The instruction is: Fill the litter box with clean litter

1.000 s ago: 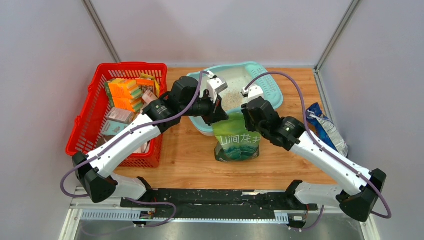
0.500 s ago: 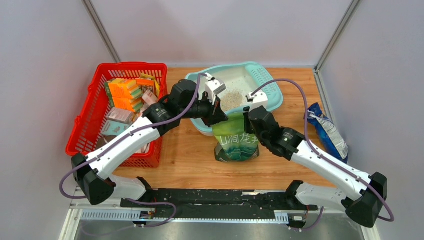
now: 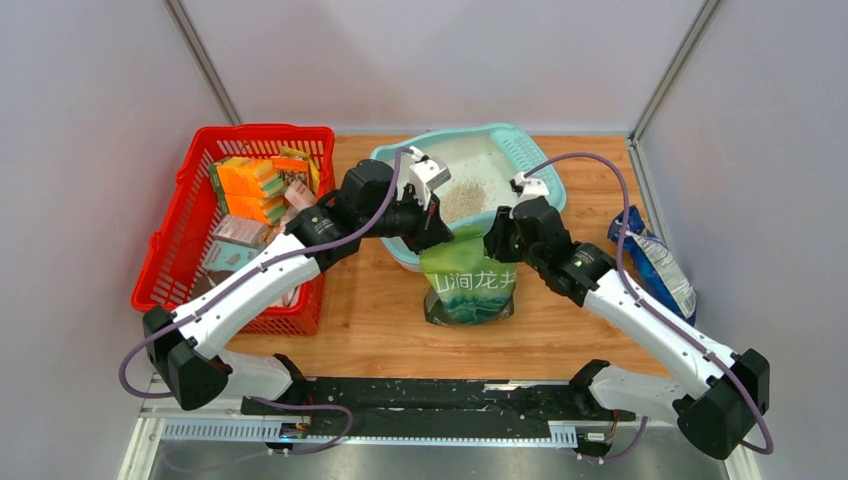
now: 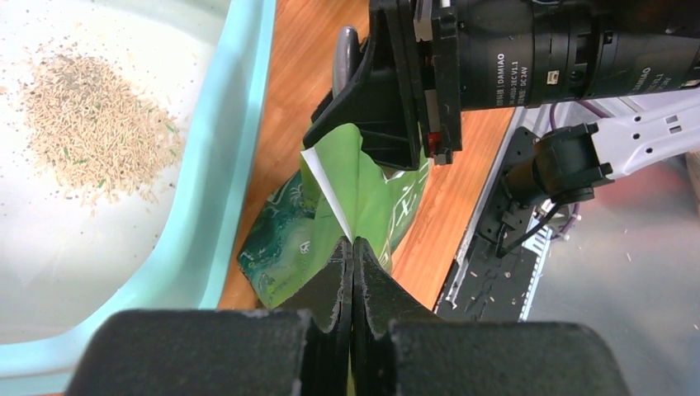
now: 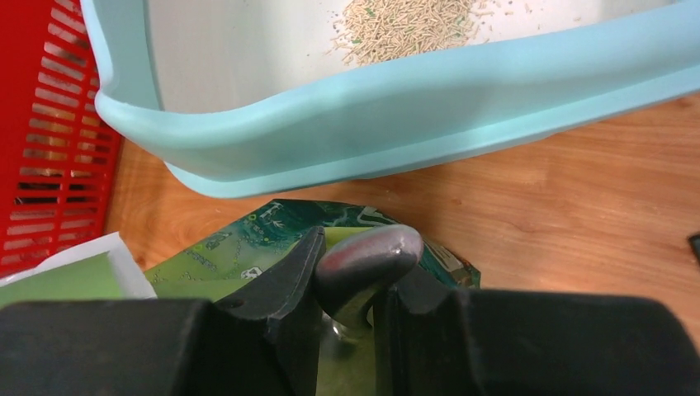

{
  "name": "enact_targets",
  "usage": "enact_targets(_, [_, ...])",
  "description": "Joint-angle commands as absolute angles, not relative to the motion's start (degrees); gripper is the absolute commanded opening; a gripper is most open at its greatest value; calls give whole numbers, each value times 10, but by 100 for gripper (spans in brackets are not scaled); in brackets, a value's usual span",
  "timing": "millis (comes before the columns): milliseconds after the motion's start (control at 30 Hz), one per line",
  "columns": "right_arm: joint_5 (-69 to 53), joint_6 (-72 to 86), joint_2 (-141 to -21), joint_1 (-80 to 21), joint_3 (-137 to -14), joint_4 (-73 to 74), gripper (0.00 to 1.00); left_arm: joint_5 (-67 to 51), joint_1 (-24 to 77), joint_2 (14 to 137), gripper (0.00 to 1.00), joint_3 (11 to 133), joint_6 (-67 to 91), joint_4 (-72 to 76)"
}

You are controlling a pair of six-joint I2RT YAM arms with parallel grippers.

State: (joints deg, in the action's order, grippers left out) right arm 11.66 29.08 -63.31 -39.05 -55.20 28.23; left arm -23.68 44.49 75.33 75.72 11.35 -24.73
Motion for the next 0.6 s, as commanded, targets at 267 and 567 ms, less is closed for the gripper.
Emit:
enact_targets(267, [-82,-31,-512,-393,-531,333,0,-306,439,692,0,771,11,-231])
enact_targets(567, [42,-83,-420,-397,-412,234,0,-318,439,676,0,758,-22,-242])
